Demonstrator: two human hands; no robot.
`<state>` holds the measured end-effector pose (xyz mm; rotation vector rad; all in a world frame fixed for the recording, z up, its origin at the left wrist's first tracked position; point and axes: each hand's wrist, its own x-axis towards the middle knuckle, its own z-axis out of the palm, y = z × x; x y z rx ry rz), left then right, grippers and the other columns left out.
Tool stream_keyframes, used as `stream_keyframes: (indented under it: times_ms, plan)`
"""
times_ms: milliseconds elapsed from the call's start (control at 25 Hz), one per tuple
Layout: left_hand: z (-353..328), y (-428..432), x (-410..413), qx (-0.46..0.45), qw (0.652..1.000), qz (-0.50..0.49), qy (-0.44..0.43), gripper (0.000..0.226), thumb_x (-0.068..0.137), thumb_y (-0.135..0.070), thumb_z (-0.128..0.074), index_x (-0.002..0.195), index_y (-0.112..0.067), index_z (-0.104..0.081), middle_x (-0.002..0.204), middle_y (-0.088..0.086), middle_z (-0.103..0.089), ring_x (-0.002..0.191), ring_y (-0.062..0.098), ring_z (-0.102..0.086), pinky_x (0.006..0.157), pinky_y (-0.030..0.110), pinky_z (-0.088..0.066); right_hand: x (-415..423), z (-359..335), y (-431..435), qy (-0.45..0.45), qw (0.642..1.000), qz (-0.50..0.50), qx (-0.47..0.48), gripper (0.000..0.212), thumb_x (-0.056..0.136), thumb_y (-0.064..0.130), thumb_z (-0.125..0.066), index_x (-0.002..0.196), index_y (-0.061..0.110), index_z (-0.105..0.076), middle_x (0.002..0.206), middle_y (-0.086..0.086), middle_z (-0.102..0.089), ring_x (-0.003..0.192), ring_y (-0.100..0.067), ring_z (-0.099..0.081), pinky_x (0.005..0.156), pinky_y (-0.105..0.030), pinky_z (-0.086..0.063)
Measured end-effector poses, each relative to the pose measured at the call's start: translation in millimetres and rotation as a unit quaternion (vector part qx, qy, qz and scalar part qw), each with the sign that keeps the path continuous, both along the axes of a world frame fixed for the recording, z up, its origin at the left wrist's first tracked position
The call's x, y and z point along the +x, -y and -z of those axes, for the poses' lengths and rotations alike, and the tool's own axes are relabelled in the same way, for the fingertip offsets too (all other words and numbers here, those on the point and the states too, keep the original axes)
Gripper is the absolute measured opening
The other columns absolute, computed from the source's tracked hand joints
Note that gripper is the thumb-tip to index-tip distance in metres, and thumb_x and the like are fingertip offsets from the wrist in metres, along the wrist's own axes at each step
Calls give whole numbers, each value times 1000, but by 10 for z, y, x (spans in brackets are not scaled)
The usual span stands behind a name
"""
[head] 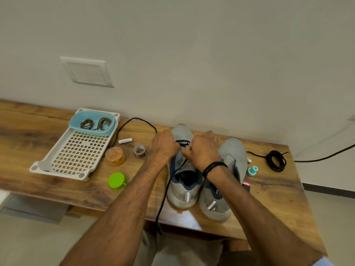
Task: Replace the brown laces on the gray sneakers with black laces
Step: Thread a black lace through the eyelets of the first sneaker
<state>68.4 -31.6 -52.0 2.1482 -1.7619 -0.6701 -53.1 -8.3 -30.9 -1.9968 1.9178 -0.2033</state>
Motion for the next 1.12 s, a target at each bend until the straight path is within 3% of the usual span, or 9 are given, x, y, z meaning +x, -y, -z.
stream_keyframes:
  times_ms: [160,240,360,520,600,720,840,1000,1120]
  plan:
    - [2,11,37,-15,999,20,-33,21,94,-18,-55,93,1,-64,103,21,-65,96,33,-60,68,30,-35,26,50,3,131,991,-7,-21,21,91,27,-56,98,7,-56,90,-9,-65,84,-26,-60,66,-32,-42]
    - [-2,-26,28,20,998,39,-54,30,97,-31,-56,96,-3,-67,100,14,-66,95,29,-61,69,28,-40,-29,59,17,167,985,32,-28,17,92,30,-57,93,12,-57,86,-1,-63,81,-21,-59,69,-32,-46]
    - [55,-58,14,68,995,79,-1,26,90,-27,-58,97,-3,-67,106,16,-65,95,30,-61,67,30,-42,-88,11,16,231,969,85,6,14,88,19,-59,74,18,-61,75,5,-60,70,-12,-55,68,-28,-48]
    - [79,-65,28,24,998,53,32,10,82,-12,-57,81,-3,-61,97,21,-63,88,35,-61,62,34,-38,-249,-94,-2,405,890,145,150,20,85,14,-59,65,16,-57,65,-8,-56,50,-14,-49,51,-28,-43]
    - [70,-75,34,1,998,44,48,8,81,-10,-58,74,-6,-55,94,22,-62,83,36,-58,61,35,-37,-349,-68,-52,352,914,113,167,18,86,18,-61,69,16,-56,63,-5,-55,50,-15,-51,51,-24,-43]
    - [83,-62,55,-16,997,40,65,9,81,-11,-59,75,-4,-56,93,23,-62,83,37,-58,60,35,-36,-444,-17,-156,131,987,-44,84,16,87,25,-63,73,19,-61,69,7,-60,63,-10,-55,52,-17,-39]
    - [59,-74,36,-17,997,42,60,13,80,-11,-59,78,2,-61,93,26,-62,85,40,-59,60,36,-34,-554,-45,-220,88,987,-106,80,18,89,28,-63,75,17,-66,68,8,-61,63,-5,-54,51,-12,-38]
    - [46,-79,26,-17,998,42,52,17,81,-13,-59,75,3,-60,94,26,-63,86,41,-60,60,35,-34,-672,-60,-191,70,990,-96,78,24,88,29,-64,87,6,-72,84,-8,-71,80,-22,-64,68,-30,-51]
    - [37,-79,34,-13,997,47,56,21,83,-14,-58,64,-6,-51,94,24,-64,87,39,-60,63,34,-34,-742,-53,-149,34,985,-117,121,28,87,28,-64,85,0,-70,81,-13,-69,70,-20,-57,62,-29,-48]
